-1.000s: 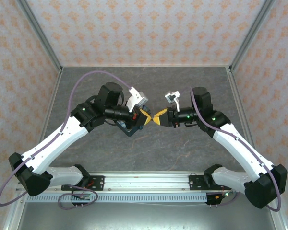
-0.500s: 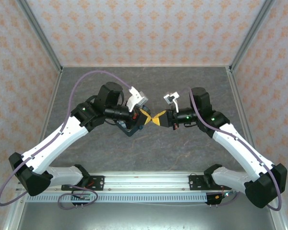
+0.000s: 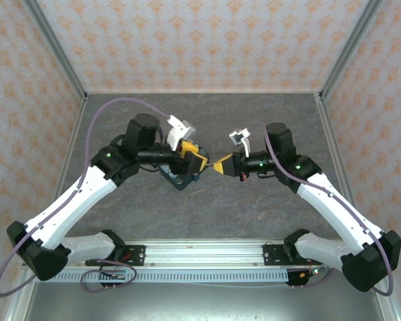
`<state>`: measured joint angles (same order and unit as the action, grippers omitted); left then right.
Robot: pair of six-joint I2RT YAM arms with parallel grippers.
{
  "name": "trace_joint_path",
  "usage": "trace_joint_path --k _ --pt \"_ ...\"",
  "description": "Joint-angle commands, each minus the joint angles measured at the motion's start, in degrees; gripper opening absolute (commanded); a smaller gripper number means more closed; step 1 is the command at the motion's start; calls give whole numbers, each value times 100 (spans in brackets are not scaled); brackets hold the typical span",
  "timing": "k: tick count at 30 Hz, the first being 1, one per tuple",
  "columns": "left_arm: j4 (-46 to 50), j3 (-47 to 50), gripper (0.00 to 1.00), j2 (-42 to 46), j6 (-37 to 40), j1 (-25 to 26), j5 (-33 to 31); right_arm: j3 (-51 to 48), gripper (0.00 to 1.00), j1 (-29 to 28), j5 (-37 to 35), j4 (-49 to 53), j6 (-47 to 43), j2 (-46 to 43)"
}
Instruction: Unlock a padlock with a key
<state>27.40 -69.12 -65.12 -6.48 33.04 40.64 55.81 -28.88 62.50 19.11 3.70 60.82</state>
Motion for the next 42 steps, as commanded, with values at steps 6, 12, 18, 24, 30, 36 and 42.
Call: trace_joint_path --k 6,12,18,24,30,36,42 --pt "-388 1453 92 788 -2651 -860 -2759 -826 0 -30 -1503 -1087 1235 -254" --pt "-642 2692 97 570 -4055 -1405 -2875 -1103 0 -30 -2216 -1154 1357 -320" --pt "-1600 3218 99 107 -4435 -1422 -2718 -1124 0 -36 -2306 -963 1326 -318" --pt "-2425 3192 99 -477 -4405 -1478 -2626 -1128 0 -30 -2260 -939 1359 -340" --pt "-2742 2909 97 -1255 -4345 -1529 -2554 -1169 0 -30 -2271 -863 1397 -437" --pt "-2852 2557 81 -1817 -3990 -1533 -2505 -1159 0 -30 -2337 -661 1360 -560" --pt "-2635 2229 69 -2357 -3244 -1528 -2044 -1021 0 -30 -2395 -345 1293 -654"
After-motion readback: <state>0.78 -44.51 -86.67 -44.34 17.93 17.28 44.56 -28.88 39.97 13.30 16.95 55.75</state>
